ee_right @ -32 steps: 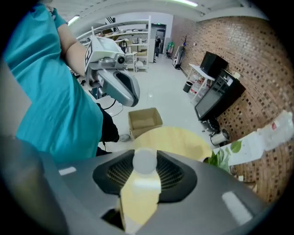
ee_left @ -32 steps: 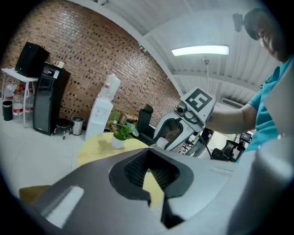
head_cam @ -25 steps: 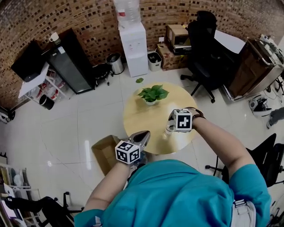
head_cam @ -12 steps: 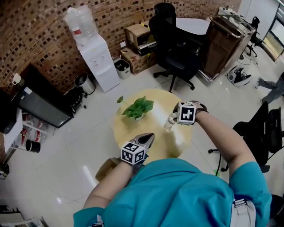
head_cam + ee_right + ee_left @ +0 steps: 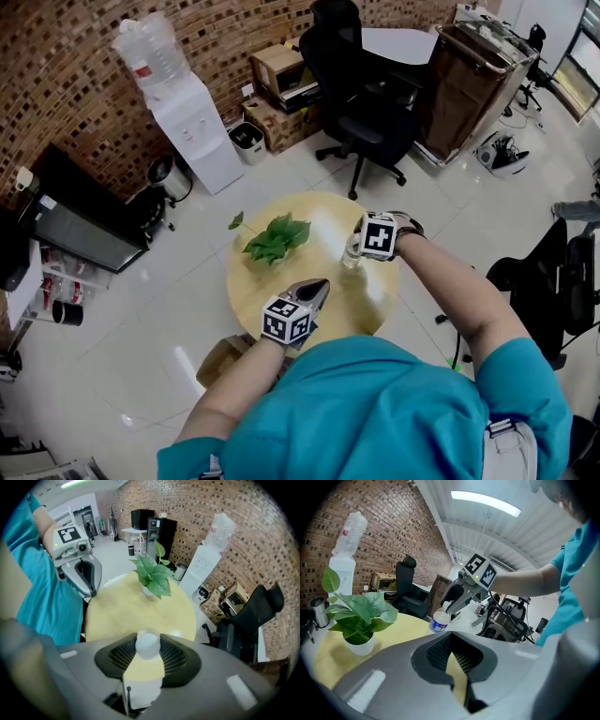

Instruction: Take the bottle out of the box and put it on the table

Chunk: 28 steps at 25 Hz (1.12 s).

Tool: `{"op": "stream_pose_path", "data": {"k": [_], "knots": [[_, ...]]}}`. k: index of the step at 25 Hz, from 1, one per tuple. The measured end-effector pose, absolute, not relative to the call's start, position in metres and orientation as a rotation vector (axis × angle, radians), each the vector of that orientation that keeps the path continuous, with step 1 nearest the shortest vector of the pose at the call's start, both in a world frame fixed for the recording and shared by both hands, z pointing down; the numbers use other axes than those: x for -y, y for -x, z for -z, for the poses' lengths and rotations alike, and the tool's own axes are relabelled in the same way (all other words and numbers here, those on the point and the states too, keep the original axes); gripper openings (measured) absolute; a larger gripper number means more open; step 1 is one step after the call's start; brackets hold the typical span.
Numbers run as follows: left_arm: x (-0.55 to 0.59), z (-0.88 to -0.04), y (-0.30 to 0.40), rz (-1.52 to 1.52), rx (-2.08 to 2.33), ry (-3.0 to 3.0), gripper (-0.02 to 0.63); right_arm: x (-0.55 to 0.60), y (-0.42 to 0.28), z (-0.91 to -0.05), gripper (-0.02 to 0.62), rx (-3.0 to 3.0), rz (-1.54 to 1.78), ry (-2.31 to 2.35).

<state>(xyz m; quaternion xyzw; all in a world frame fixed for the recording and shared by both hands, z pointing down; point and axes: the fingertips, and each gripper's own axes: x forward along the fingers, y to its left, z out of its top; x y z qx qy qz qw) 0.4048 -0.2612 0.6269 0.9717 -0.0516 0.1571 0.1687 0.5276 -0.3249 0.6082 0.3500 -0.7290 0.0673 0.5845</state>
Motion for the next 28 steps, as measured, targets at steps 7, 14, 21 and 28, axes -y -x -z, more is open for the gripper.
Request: {"op": "stream_pose_path", "data": {"k": [7, 14, 21, 28], "knots": [[0.264, -0.636, -0.423, -0.448, 0.179, -2.736, 0.0, 0.333, -0.536, -0.62, 0.155, 1.762, -0.198, -0.785], [0.265, -0.638, -0.418, -0.438, 0.162, -2.722, 0.0, 0.322, -0.534, -0.637, 0.256, 1.791, -0.209, -0.788], [0.267, -0.628, -0.402, -0.424, 0.071, -2.733, 0.0, 0.306, -0.499, -0.63, 0.295, 2.006, -0.333, -0.85], [0.278, -0.616, -0.366, -0.397, 0.002, -2.737, 0.0, 0.299, -0.509, -0.551, 0.295, 2.135, -0.257, -1.29]]}}
